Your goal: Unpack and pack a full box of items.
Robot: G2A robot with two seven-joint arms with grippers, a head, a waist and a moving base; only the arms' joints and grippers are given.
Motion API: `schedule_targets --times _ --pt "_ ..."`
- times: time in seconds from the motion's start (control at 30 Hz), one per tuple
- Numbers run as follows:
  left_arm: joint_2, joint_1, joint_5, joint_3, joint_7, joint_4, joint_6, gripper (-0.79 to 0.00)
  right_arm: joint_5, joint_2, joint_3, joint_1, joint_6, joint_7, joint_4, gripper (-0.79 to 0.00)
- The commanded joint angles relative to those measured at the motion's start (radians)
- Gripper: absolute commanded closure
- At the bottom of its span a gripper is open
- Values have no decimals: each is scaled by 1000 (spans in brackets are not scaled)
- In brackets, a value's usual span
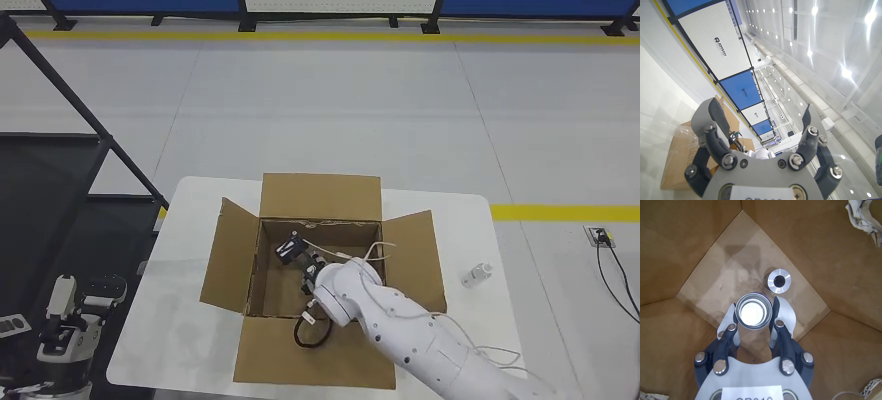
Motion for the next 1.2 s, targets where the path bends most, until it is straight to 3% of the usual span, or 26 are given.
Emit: schedule_targets --times 0.0,0.23,0.47,0.67,0.87,1.0,1.17 --pt "0 0 0 0 0 0 0 -785 -16 7 21 -14 0 12 -24 -345" --pt "0 0 0 0 0 0 0 -785 -48 43 126 -76 -37 56 -142 -379" --pt "0 0 0 0 0 0 0 -785 -22 98 298 -172 -163 152 -311 -400" --pt "0 0 0 0 0 0 0 -785 -22 136 458 -265 -209 152 -479 -566" --pt "0 0 0 0 0 0 0 -785 -6 195 812 -485 -281 110 -786 -782" --pt "0 0 0 0 0 0 0 -785 39 221 1070 -618 -342 53 -861 -785" --pt "0 0 0 0 0 0 0 -785 100 242 1294 -698 -423 -8 -772 -785"
